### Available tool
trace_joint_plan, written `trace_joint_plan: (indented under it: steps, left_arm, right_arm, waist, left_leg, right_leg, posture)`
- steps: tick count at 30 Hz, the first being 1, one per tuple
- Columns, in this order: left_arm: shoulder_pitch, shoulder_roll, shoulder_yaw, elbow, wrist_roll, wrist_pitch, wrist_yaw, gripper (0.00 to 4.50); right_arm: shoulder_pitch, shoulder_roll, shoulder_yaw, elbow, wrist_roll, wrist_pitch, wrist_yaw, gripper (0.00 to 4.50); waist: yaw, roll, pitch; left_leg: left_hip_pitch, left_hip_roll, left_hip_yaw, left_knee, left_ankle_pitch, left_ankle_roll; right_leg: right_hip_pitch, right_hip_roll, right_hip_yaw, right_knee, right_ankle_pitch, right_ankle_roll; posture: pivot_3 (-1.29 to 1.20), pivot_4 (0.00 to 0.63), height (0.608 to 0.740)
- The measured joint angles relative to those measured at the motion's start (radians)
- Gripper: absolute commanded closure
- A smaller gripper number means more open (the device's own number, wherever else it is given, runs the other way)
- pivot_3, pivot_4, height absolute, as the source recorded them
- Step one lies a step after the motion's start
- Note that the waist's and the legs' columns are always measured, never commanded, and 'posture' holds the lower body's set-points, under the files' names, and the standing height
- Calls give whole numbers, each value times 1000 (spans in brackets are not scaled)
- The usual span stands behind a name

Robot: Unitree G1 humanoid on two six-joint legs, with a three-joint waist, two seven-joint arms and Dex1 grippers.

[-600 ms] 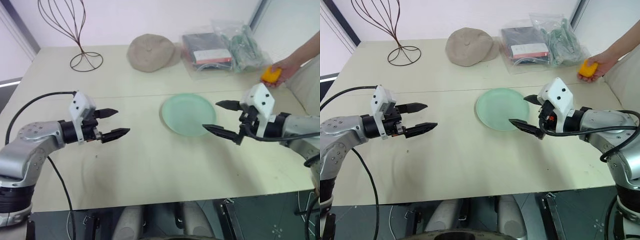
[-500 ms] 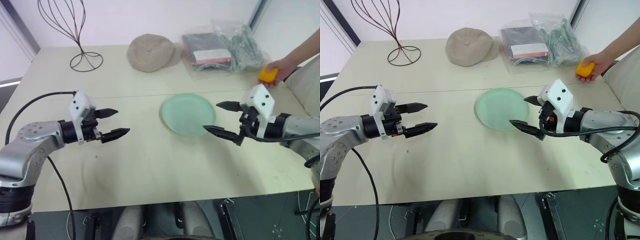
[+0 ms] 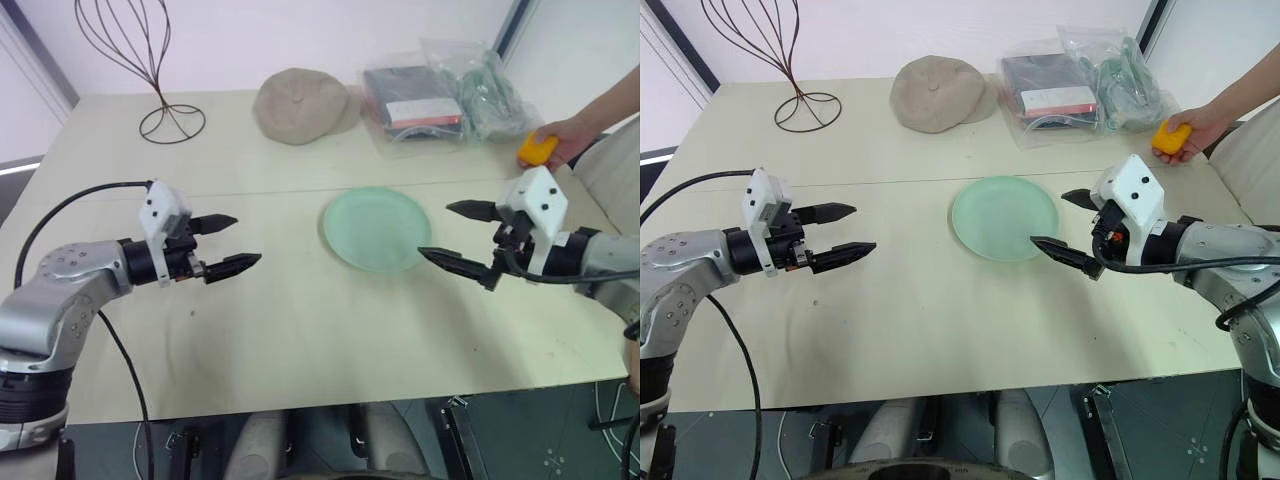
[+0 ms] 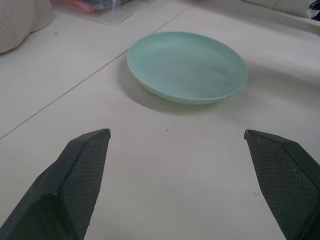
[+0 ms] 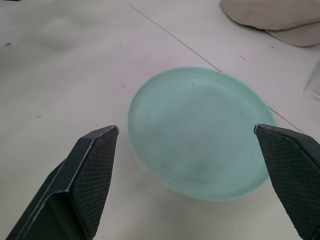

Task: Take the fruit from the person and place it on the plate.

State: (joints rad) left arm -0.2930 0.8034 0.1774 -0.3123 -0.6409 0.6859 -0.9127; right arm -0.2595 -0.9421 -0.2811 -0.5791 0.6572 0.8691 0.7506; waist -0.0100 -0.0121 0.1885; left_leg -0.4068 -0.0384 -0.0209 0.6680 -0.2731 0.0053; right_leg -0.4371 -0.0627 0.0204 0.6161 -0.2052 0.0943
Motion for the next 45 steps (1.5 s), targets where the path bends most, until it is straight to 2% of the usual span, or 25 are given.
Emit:
trace_joint_plan:
  steps: [34, 39, 45]
  left_arm:
    - [-44, -34, -7, 35, 27, -20, 18, 0]
    - [-83, -101, -2, 41, 76, -56, 139, 0]
    - [-73, -220, 3, 40, 232, -183, 373, 0]
  right_arm:
    - [9, 2, 0, -10, 17, 4, -40, 51]
    - [10, 4, 0, -18, 25, 4, -44, 51]
    - [10, 6, 1, -18, 28, 4, -47, 51]
  waist:
    - [1, 0, 0]
    - [2, 0, 0]
    - [2, -1, -1]
  left_leg:
    - [1, 0, 0, 0, 0, 0]
    - [1, 0, 0, 1, 0, 0]
    - [2, 0, 0, 1, 0, 0]
  right_leg:
    - [1, 0, 0, 0, 0, 0]
    - [2, 0, 0, 0, 0, 0]
    - [2, 0, 0, 0, 0, 0]
  posture:
    - [0, 150, 740]
    - [0, 150, 740]
    - [0, 150, 740]
